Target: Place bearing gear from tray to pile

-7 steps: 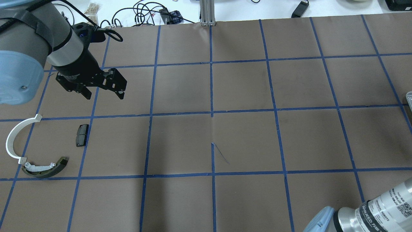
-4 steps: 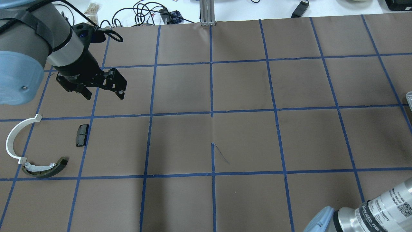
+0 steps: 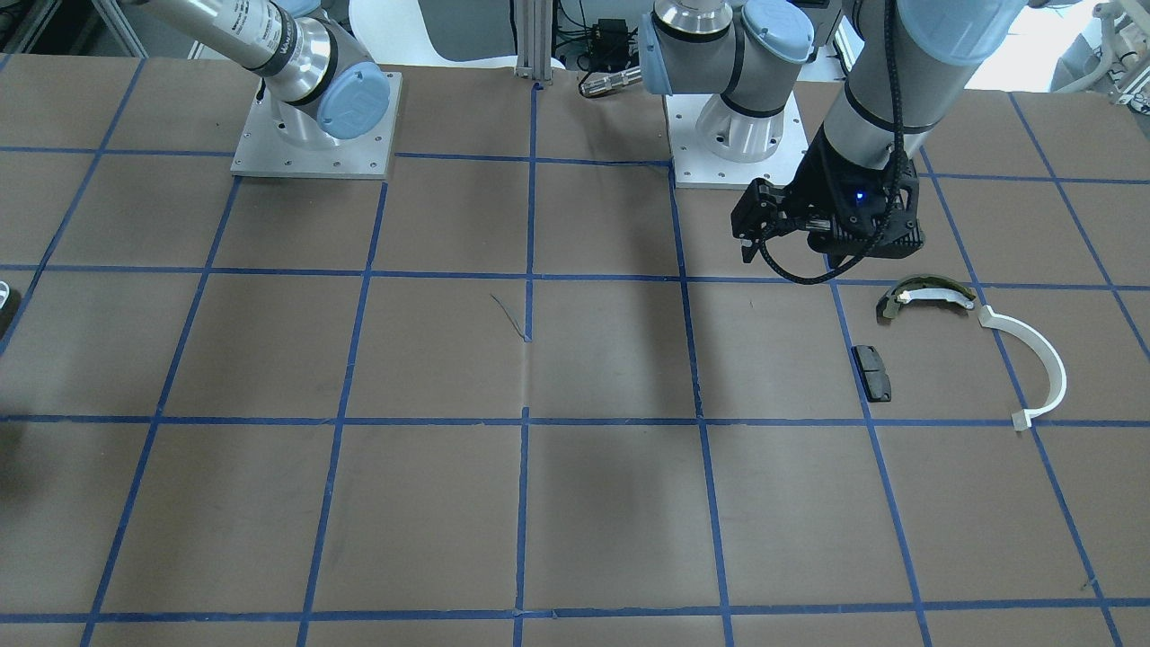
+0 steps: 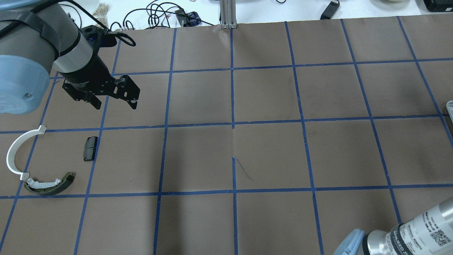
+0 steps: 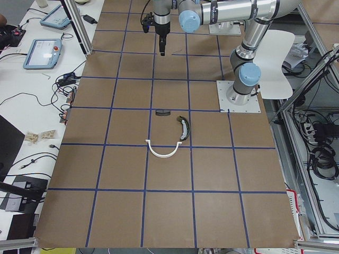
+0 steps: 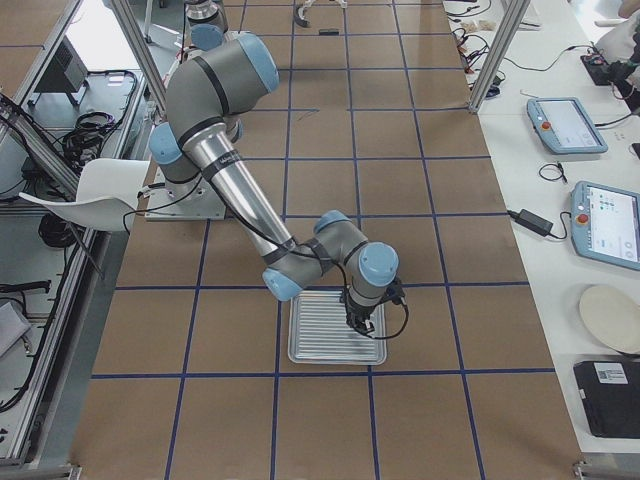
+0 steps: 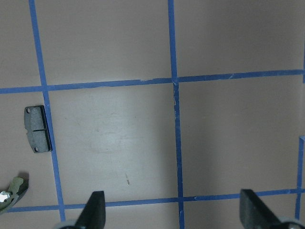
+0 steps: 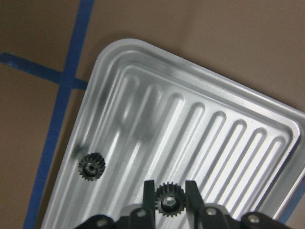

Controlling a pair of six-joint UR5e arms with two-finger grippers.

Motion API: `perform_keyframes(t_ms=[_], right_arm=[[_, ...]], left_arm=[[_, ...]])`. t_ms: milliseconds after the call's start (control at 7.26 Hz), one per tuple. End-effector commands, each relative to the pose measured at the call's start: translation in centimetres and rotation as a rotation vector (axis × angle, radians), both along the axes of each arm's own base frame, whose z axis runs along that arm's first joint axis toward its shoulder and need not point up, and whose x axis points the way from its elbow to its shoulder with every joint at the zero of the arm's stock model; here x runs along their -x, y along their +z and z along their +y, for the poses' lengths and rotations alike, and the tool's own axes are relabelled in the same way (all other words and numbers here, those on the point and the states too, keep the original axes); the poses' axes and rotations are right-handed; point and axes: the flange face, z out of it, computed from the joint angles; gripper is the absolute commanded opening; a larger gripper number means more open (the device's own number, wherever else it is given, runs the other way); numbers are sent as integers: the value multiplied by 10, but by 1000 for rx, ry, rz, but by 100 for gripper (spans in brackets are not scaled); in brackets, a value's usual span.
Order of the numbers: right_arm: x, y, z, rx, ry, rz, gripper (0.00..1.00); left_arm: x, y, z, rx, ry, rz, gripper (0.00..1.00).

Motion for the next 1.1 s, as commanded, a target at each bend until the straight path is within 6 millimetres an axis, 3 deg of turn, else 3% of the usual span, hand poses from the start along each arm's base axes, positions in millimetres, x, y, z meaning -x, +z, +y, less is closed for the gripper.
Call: perform_keyframes(t_ms=[0, 138, 276, 551, 689, 964], right_arm=[[-119, 38, -58, 20, 27, 12, 0], [-188, 46, -84, 32, 22, 18, 0], [-277, 37, -98, 13, -36, -13, 0], [-439, 10, -93, -11, -123, -51, 0], [-515, 11, -87, -3, -205, -74, 0], [-662, 19, -52, 55, -277, -66, 0]], left_arm=[[0, 1, -1, 1, 0, -1, 100], [-1, -2, 0, -5, -3, -5, 100], [0, -2, -1, 7, -1, -4, 100], [0, 1, -2, 13, -1, -3, 100], [-1, -2, -1, 9, -1, -6, 100], [-1, -4, -1, 5, -4, -7, 100]])
